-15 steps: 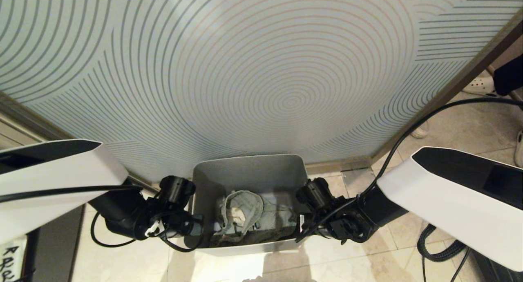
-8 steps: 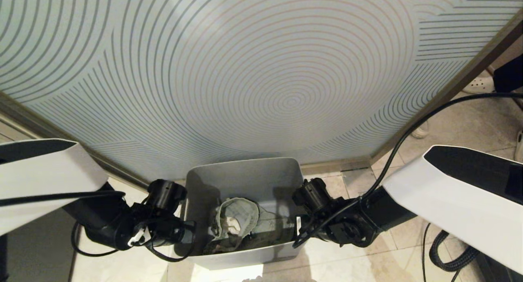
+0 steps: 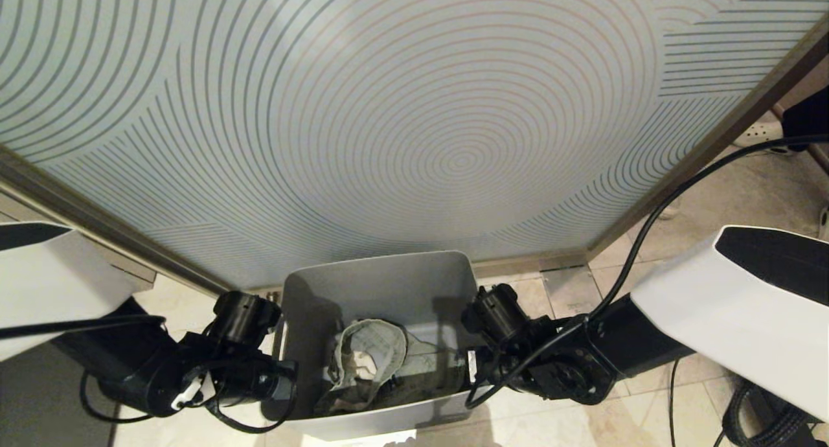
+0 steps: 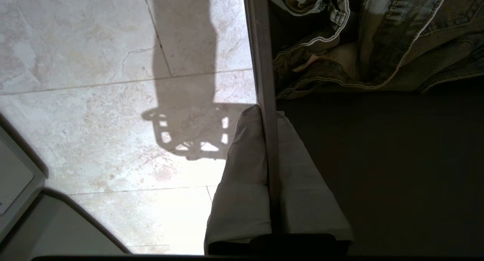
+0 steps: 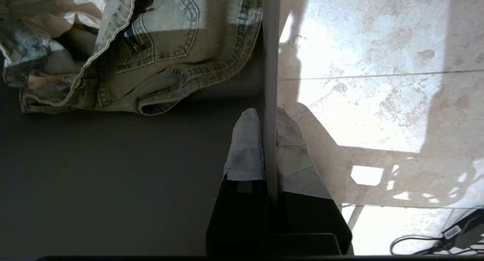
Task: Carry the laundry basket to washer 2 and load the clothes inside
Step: Pick up the clothes basket and put it beside the washing machine
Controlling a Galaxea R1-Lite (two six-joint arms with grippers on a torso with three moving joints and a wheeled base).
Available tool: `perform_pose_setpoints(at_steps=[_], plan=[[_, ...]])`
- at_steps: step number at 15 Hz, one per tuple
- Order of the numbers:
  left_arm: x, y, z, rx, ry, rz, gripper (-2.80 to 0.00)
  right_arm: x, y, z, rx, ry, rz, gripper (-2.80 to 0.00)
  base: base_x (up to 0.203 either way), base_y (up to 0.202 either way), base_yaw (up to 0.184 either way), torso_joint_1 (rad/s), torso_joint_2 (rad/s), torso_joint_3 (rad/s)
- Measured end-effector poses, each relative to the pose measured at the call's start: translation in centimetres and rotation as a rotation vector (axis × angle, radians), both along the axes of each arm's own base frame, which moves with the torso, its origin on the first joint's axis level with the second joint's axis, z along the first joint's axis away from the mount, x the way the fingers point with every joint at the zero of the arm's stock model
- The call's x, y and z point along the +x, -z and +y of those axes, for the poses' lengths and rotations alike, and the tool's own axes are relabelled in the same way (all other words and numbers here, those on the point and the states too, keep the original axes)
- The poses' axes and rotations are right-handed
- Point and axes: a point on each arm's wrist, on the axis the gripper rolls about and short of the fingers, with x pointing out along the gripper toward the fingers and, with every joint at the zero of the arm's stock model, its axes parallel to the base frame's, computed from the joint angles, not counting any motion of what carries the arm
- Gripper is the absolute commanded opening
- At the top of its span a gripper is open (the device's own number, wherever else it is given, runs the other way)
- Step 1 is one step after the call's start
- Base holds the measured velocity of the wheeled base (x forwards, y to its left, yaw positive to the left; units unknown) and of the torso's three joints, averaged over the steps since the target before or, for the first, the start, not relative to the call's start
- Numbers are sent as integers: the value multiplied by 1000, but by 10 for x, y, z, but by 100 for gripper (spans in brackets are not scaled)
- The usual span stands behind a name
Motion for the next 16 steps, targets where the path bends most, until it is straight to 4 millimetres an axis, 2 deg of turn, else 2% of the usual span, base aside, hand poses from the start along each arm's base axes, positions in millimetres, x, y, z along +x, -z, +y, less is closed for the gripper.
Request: perform_pose_setpoints(at_steps=[5, 16], plan=[[-14, -12, 4, -7, 1, -21, -280, -16, -10, 1, -17, -30, 10, -280, 0, 0, 0, 0, 0, 0], [-22, -19, 6, -16, 10, -35, -280, -20, -24, 1, -12, -54, -21, -280, 0, 0, 0, 0, 0, 0]])
